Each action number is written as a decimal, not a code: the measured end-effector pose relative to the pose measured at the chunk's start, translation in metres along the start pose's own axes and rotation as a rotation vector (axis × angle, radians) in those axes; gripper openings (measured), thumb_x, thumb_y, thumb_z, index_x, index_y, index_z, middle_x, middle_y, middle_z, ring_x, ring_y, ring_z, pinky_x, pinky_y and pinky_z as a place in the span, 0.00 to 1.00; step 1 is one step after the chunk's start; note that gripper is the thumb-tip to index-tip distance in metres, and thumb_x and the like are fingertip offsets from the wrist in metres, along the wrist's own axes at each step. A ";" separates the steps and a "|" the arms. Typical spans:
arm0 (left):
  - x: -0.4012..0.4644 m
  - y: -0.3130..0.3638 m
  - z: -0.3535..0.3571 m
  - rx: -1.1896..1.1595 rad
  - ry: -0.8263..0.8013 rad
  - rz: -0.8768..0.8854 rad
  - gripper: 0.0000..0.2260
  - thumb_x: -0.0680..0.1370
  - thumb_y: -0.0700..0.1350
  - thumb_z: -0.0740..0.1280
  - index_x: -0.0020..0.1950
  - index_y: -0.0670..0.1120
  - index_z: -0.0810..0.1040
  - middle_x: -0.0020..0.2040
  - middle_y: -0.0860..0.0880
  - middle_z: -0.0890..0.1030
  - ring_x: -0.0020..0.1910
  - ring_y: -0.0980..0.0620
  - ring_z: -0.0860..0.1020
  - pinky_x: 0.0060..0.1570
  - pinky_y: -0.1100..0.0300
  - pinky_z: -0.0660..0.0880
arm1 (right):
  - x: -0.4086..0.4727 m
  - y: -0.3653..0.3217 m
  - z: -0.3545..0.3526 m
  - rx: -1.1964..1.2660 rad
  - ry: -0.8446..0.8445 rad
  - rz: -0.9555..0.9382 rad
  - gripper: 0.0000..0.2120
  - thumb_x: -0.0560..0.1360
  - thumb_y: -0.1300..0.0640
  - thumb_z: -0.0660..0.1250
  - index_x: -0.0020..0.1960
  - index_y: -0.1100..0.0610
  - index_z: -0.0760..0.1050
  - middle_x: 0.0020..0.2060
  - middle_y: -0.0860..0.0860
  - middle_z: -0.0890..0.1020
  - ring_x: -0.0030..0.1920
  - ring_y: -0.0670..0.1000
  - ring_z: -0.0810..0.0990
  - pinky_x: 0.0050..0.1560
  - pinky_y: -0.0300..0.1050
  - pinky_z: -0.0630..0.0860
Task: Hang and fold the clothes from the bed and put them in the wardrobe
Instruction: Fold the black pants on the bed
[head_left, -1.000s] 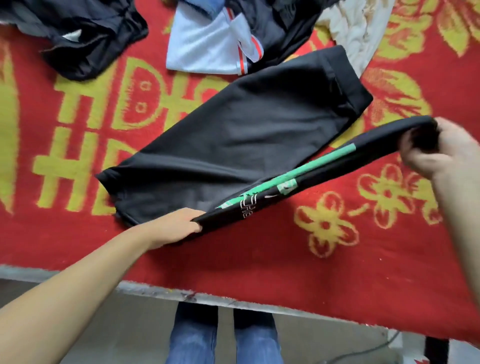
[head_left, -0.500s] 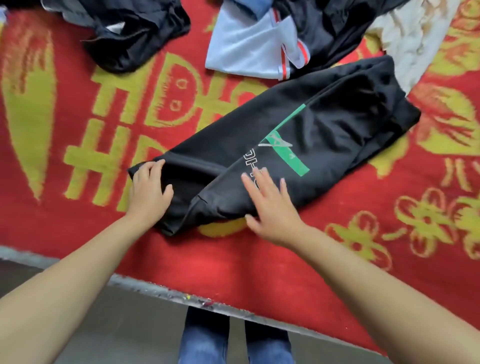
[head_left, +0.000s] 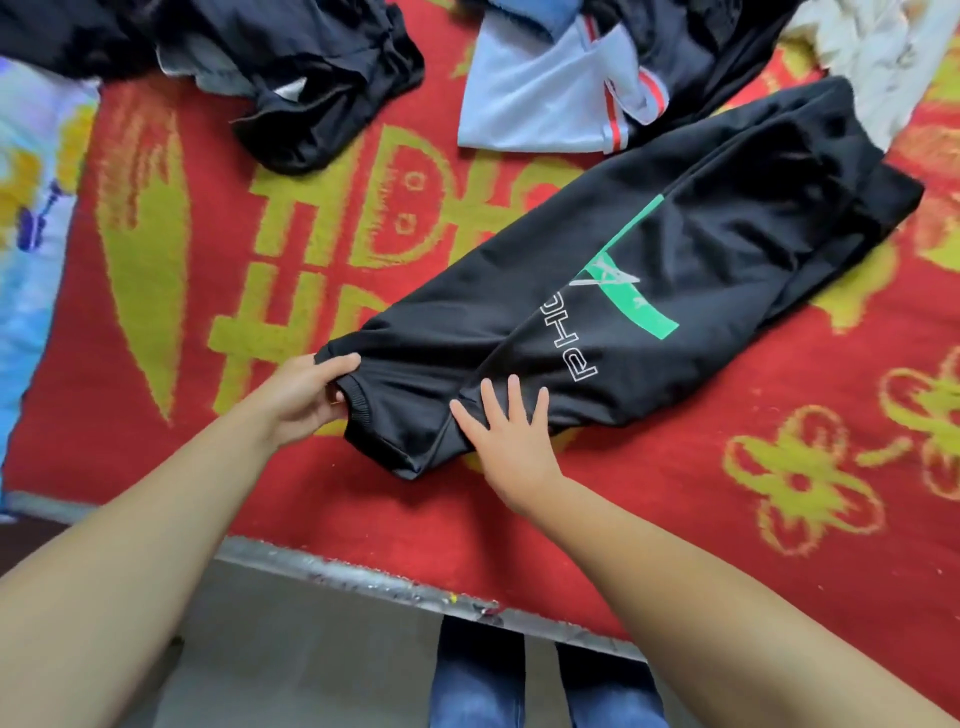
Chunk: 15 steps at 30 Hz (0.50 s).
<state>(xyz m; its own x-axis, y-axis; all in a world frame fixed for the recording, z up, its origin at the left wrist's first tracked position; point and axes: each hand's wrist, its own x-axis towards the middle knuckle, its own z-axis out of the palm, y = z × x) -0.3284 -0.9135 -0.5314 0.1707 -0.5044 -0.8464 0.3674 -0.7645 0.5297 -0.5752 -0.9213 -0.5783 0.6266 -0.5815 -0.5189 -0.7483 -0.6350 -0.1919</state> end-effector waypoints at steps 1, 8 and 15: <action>-0.007 0.001 0.000 -0.028 -0.021 0.003 0.08 0.80 0.38 0.61 0.48 0.44 0.80 0.39 0.50 0.81 0.33 0.57 0.74 0.45 0.60 0.70 | -0.004 -0.001 -0.002 0.031 -0.025 -0.023 0.34 0.79 0.63 0.55 0.79 0.48 0.43 0.78 0.58 0.48 0.75 0.68 0.43 0.69 0.72 0.41; -0.066 0.021 -0.001 -0.160 -0.079 -0.231 0.05 0.73 0.36 0.67 0.39 0.43 0.73 0.28 0.49 0.75 0.20 0.58 0.69 0.21 0.68 0.70 | -0.061 -0.009 -0.019 0.733 -0.206 -0.202 0.33 0.77 0.68 0.53 0.77 0.47 0.55 0.76 0.49 0.62 0.77 0.52 0.55 0.76 0.53 0.51; -0.046 0.071 0.098 -0.326 -0.247 -0.171 0.11 0.67 0.38 0.75 0.40 0.39 0.73 0.33 0.43 0.77 0.28 0.50 0.78 0.39 0.51 0.82 | -0.080 0.037 -0.016 1.886 0.169 0.632 0.11 0.81 0.63 0.57 0.55 0.50 0.74 0.55 0.51 0.81 0.54 0.49 0.79 0.55 0.46 0.76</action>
<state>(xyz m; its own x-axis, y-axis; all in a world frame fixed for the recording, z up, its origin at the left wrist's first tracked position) -0.3998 -0.9843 -0.4495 -0.1270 -0.4927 -0.8609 0.6476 -0.6986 0.3043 -0.6496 -0.9061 -0.5302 0.1562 -0.5723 -0.8051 -0.0042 0.8147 -0.5799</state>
